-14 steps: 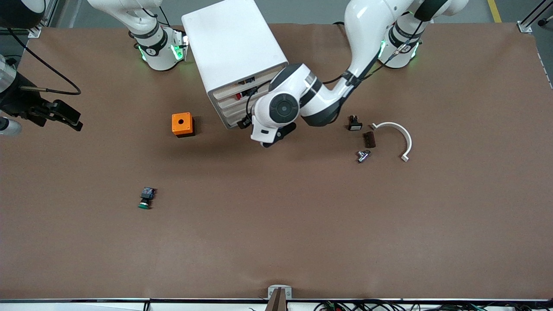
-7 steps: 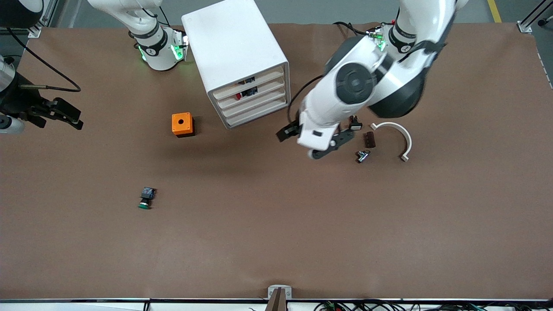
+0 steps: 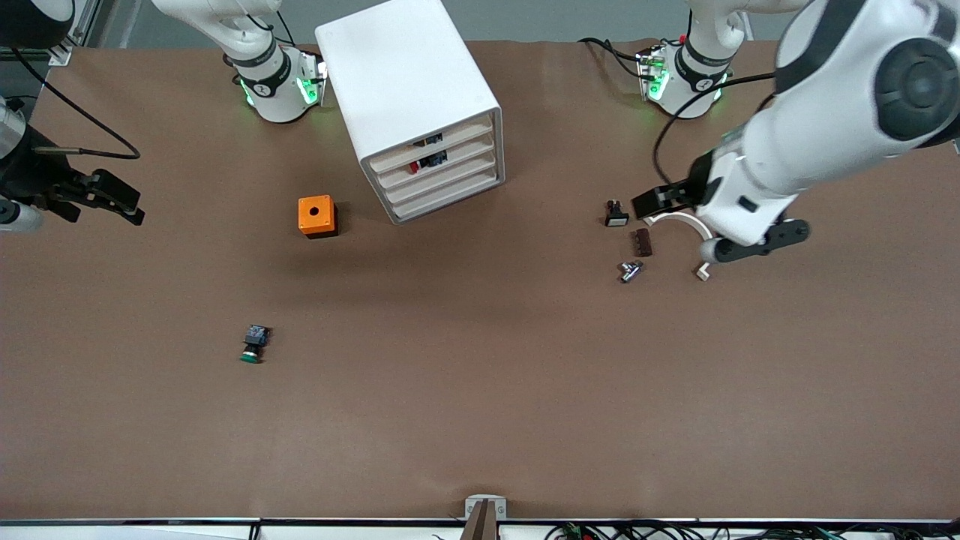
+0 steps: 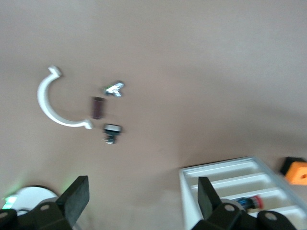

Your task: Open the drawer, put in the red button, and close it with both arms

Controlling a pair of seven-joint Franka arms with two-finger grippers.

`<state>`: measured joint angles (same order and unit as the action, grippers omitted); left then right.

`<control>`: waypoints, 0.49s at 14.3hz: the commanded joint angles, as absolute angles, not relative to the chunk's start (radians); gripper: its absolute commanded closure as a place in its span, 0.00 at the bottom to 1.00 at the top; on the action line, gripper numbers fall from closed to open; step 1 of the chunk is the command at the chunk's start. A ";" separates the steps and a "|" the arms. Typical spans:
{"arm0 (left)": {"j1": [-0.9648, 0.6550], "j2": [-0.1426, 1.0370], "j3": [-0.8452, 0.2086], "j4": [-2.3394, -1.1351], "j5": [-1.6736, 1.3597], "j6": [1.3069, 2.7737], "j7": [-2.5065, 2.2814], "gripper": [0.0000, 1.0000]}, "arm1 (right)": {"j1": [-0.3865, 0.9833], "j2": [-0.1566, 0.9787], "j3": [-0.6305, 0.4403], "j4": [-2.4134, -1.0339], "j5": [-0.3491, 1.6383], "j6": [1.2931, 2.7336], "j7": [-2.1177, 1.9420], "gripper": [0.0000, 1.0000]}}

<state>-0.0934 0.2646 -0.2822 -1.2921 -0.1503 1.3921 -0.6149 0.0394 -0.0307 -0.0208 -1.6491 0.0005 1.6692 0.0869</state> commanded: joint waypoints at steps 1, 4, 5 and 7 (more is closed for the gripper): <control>0.003 0.189 -0.293 -1.327 -0.120 1.339 -0.461 0.00 | 0.014 -0.048 -0.005 -1.660 0.020 1.667 0.066 0.00; 0.005 0.167 -0.215 -1.331 -0.088 1.298 -0.309 0.00 | 0.012 -0.048 -0.005 -1.660 0.020 1.667 0.066 0.00; -0.011 0.155 -0.177 -1.339 -0.081 1.295 -0.272 0.00 | 0.012 -0.048 -0.005 -1.660 0.020 1.667 0.066 0.00; -0.037 0.130 -0.092 -1.368 -0.078 1.295 -0.185 0.00 | 0.012 -0.048 -0.005 -1.660 0.020 1.667 0.066 0.00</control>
